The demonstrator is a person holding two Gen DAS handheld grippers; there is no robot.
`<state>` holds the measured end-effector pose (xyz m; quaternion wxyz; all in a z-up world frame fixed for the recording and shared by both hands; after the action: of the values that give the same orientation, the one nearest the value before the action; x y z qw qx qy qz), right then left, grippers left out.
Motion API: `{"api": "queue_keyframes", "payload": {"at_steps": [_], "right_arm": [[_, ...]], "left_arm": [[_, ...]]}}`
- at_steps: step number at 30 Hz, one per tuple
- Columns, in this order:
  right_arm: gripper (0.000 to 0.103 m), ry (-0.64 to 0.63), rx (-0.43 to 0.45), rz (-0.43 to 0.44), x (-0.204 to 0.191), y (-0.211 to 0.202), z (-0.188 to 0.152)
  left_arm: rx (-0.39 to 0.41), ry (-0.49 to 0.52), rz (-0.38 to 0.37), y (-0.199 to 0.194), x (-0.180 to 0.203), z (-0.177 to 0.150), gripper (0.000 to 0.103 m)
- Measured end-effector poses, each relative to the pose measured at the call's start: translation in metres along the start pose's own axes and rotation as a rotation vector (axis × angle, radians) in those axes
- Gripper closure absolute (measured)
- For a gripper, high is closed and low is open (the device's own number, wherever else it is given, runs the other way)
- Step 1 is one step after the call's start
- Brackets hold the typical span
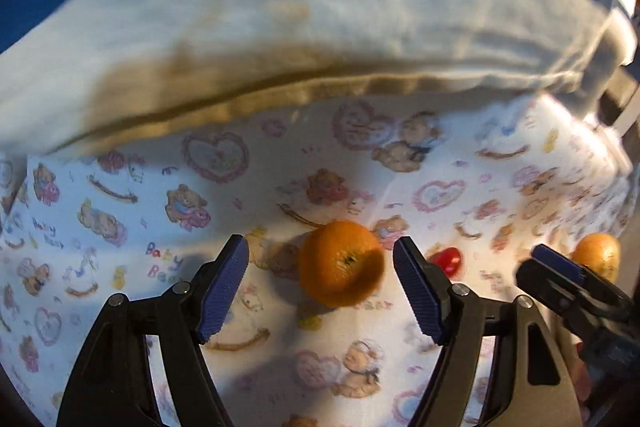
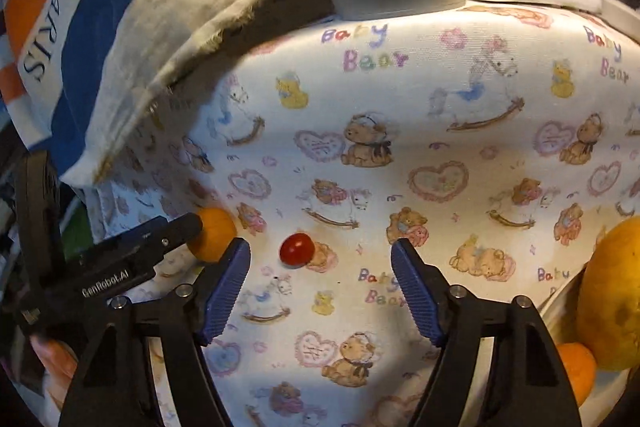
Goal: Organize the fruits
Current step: 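Move the left tool to the orange while the right tool reaches the small red fruit on the cloth, then close the left tool on the orange while the right tool closes on the small red fruit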
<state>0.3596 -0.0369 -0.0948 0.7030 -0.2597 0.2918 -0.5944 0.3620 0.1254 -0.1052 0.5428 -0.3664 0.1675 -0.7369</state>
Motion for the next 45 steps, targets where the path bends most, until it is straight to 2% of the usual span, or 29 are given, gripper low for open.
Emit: {"api": "queue_keyframes", "payload": {"at_steps": [2,5,7,9,16,17,19,22,25,27,31,34,38,40,42,43,45], "right_arm": [[0.032,0.011,-0.012,0.023,-0.001,0.002,-0.002],[0.036,0.012,-0.016,0.002,0.003,0.006,-0.006],[0.043,0.014,-0.032,0.007,0.002,0.011,-0.009],[0.049,0.013,-0.045,0.017,0.000,0.014,-0.012],[0.050,0.001,-0.044,-0.006,-0.007,0.021,-0.015],[0.050,0.000,-0.044,-0.009,-0.006,0.022,-0.015],[0.050,-0.002,-0.041,-0.016,-0.005,0.024,-0.015],[0.050,-0.006,-0.044,-0.011,-0.006,0.025,-0.015],[0.050,-0.006,-0.043,-0.004,0.001,0.020,-0.013],[0.054,0.002,-0.046,0.007,0.001,0.018,-0.012],[0.058,0.007,-0.056,0.016,0.003,0.018,-0.014],[0.060,-0.003,-0.070,0.010,0.001,0.021,-0.019],[0.063,-0.088,-0.026,-0.013,-0.020,0.022,-0.015],[0.063,-0.086,0.005,-0.034,-0.027,0.020,-0.008],[0.063,-0.031,0.022,0.011,-0.029,0.020,0.000],[0.063,-0.028,0.028,0.004,-0.030,0.022,0.003],[0.063,-0.096,0.026,-0.078,-0.033,0.029,0.002]], "left_arm": [[-0.002,-0.021,0.000,0.004,-0.004,0.001,0.029],[-0.017,-0.074,-0.074,0.011,-0.003,-0.005,0.030],[-0.025,-0.070,-0.097,0.012,0.000,-0.007,0.035],[-0.040,-0.056,-0.111,0.013,0.007,-0.009,0.044],[-0.062,-0.028,-0.052,0.024,0.011,-0.013,0.045],[-0.059,-0.037,-0.050,0.025,0.011,-0.013,0.055],[-0.061,-0.051,-0.064,0.022,0.008,-0.012,0.055],[-0.063,0.009,-0.049,0.009,0.005,-0.008,0.056],[-0.065,0.063,-0.050,0.002,0.023,-0.008,0.056],[-0.064,0.071,-0.055,-0.005,0.032,-0.008,0.056],[-0.044,0.098,0.004,-0.028,0.032,-0.006,0.055],[-0.011,0.100,0.046,-0.047,0.014,-0.004,0.055],[-0.001,0.051,0.016,-0.055,-0.020,-0.012,0.055],[0.009,0.014,-0.028,-0.053,-0.031,-0.019,0.055],[-0.048,-0.017,-0.049,-0.044,-0.039,-0.028,0.055],[-0.044,-0.021,-0.055,-0.046,-0.041,-0.027,0.055],[-0.021,-0.018,-0.046,-0.052,-0.044,-0.025,0.055]]}}
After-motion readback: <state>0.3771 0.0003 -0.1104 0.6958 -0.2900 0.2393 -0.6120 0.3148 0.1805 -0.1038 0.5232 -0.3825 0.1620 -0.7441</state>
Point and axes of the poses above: each gripper's, at about its wrist camera, not at the fingertips, and y roughly the way its jaws point, x to its right, z to its top, the point moved 9 cm from there along y, roughly the way its jaws point, and after that the axes turned 15 degrees about -z, right-handed, at the moved point
